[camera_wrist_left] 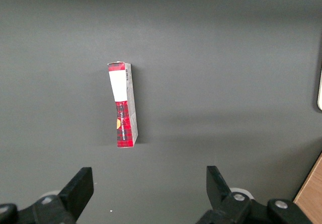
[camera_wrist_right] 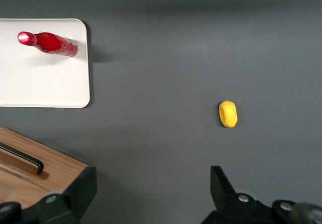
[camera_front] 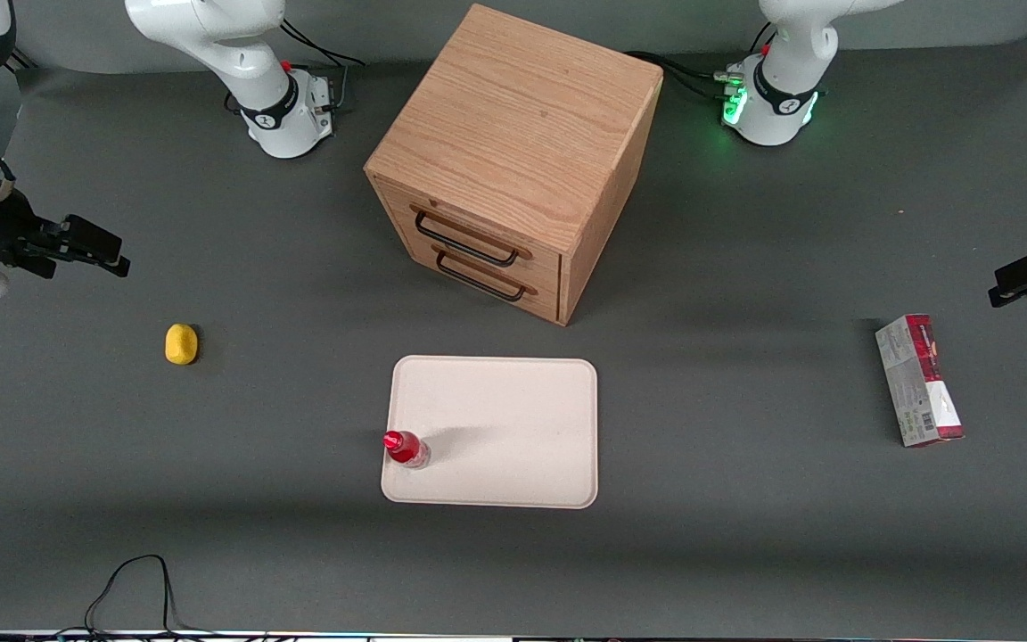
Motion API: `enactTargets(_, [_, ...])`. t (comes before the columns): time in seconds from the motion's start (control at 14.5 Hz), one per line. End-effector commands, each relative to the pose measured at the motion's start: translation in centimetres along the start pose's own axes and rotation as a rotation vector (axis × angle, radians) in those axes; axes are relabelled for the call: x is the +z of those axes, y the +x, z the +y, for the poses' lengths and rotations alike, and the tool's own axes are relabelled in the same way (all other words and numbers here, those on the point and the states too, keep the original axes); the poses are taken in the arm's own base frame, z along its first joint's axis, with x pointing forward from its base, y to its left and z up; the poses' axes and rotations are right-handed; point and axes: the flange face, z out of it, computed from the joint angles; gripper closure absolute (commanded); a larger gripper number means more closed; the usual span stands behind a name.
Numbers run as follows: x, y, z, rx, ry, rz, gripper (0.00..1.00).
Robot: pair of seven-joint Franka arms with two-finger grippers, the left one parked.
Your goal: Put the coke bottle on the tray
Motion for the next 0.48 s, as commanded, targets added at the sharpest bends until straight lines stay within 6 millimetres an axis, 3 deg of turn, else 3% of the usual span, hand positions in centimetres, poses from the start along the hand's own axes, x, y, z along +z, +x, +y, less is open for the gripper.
enactTargets(0.0, [0.0,-1.0,1.3,0.017,0.025,0.016,0.0])
enactTargets(0.28, [0.2,-0.6,4.9,0.02,0.013,0.014,0.0])
enactTargets(0.42, [0.2,-0.4,4.8,-0.018,0.006,0.015,0.0])
